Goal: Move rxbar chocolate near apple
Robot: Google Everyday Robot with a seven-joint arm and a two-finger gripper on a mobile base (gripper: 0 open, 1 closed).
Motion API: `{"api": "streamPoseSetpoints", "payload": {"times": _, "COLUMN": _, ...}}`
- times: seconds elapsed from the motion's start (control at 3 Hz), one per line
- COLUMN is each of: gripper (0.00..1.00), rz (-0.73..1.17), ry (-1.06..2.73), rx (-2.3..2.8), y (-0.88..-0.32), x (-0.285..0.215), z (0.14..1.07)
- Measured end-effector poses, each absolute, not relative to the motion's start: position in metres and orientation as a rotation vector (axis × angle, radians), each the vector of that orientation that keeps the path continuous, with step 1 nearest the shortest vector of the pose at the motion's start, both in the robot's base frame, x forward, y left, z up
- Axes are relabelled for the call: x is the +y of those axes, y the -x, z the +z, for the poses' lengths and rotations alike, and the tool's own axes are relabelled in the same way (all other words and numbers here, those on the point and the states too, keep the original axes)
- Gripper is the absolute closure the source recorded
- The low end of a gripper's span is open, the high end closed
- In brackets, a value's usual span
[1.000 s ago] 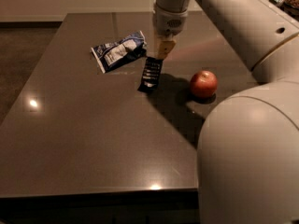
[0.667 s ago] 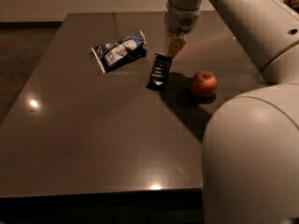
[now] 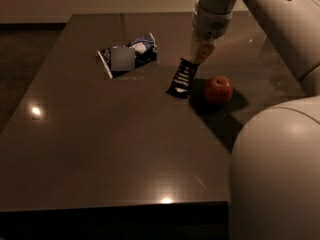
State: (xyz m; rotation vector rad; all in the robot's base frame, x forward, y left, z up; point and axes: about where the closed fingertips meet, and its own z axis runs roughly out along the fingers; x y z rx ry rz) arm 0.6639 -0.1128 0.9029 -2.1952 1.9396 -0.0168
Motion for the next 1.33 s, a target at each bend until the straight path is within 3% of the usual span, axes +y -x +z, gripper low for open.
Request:
{"api": "streamPoseSetpoints", "payload": {"times": 1.0, "gripper": 0.17, "rz": 0.006, "ry": 2.209, "rx": 1.952, "y": -0.647, "x": -0.132, "z": 0.898}}
{"api": "streamPoseSetpoints", "payload": {"times": 1.33, "gripper": 0.0, "rz": -0.021, "ry": 2.18, "rx": 1.926, "y": -0.66, "x": -0.126, "z": 0.896}}
